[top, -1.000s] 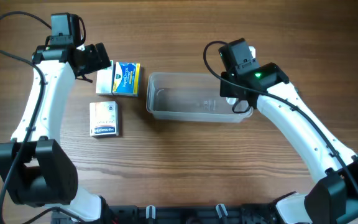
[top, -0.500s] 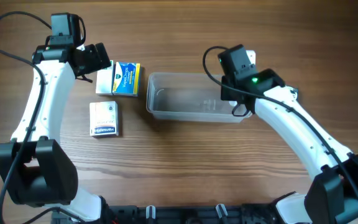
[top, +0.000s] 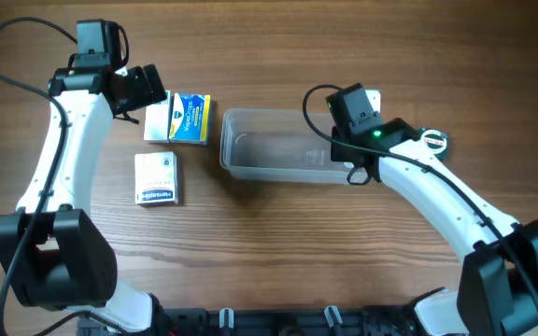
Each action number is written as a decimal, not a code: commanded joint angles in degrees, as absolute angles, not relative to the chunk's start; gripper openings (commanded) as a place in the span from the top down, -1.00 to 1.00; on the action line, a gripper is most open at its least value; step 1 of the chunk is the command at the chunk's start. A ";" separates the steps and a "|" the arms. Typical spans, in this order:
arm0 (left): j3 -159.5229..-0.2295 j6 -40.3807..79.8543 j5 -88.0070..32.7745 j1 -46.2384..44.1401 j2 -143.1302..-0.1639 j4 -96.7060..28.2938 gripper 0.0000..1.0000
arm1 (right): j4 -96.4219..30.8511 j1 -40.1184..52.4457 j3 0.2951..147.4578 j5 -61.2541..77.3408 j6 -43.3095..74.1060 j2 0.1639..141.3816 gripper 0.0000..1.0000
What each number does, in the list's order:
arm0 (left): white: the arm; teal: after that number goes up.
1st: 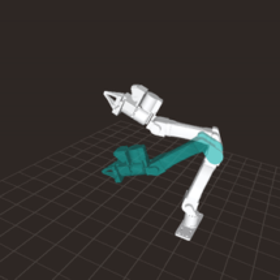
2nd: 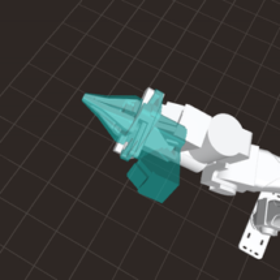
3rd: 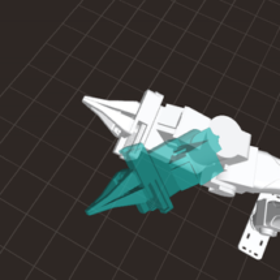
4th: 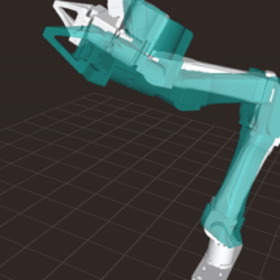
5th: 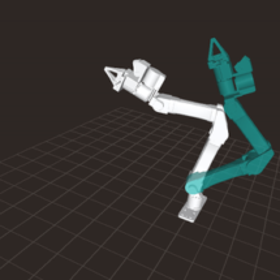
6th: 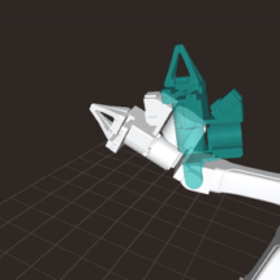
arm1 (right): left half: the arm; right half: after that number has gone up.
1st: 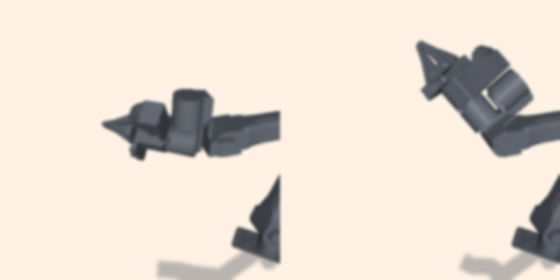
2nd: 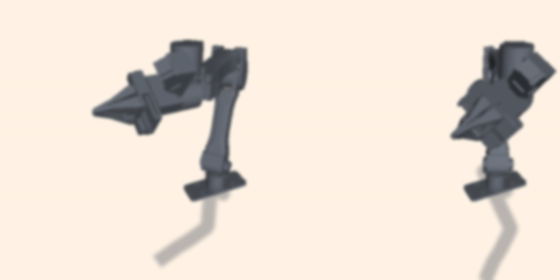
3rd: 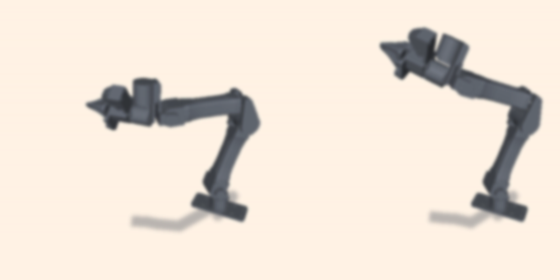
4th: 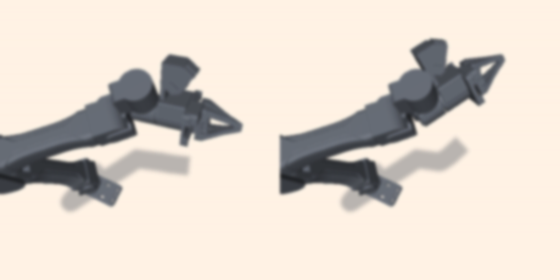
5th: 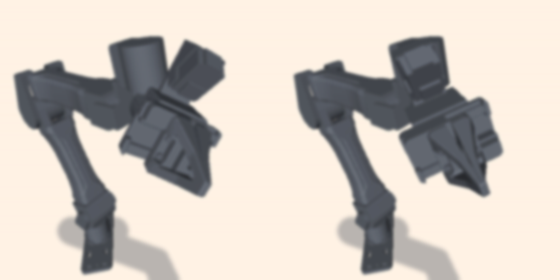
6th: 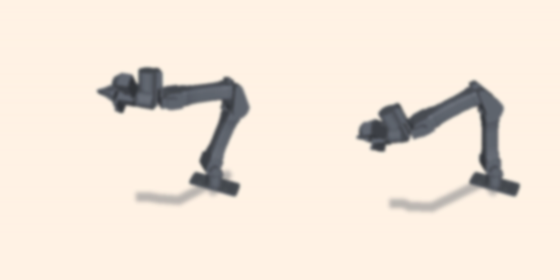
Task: Pack container
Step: 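Carry the bottle over the clear container and lower it inside, then open the right gripper and lift away from the bottle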
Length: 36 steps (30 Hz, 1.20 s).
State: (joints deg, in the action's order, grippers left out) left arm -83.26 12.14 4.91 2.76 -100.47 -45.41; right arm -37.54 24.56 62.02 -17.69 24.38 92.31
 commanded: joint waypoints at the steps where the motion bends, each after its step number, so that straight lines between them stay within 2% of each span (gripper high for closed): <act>1: -84.44 12.67 5.65 2.90 -100.51 -45.45 -0.99 | -36.64 24.56 60.99 -18.72 23.92 92.51 0.47; 11: -84.44 12.67 5.65 2.90 -100.51 -45.45 -1.00 | -37.08 24.51 60.99 -19.90 23.68 92.51 0.45; 19: -84.44 12.67 5.65 2.90 -100.53 -45.45 -1.00 | -37.50 24.51 60.99 -19.90 21.15 92.51 0.34; 23: -84.44 12.67 5.65 2.90 -100.51 -45.45 -1.00 | -37.52 24.51 60.99 -19.90 21.15 92.51 0.12; 25: -84.44 12.67 5.67 2.90 -100.51 -45.43 -0.99 | -37.52 24.51 60.99 -19.90 21.15 92.51 -0.14; 27: -84.44 12.67 5.67 2.90 -100.51 -45.45 -0.99 | -37.39 24.51 60.99 -19.90 21.15 92.51 -0.26; 32: -84.44 12.64 5.65 2.90 -100.53 -45.45 -1.00 | -36.38 24.51 61.63 -19.90 20.93 91.57 -0.41; 36: -84.44 12.64 5.67 2.90 -100.51 -45.45 -0.99 | -36.77 24.51 64.53 -19.90 19.22 89.19 -0.43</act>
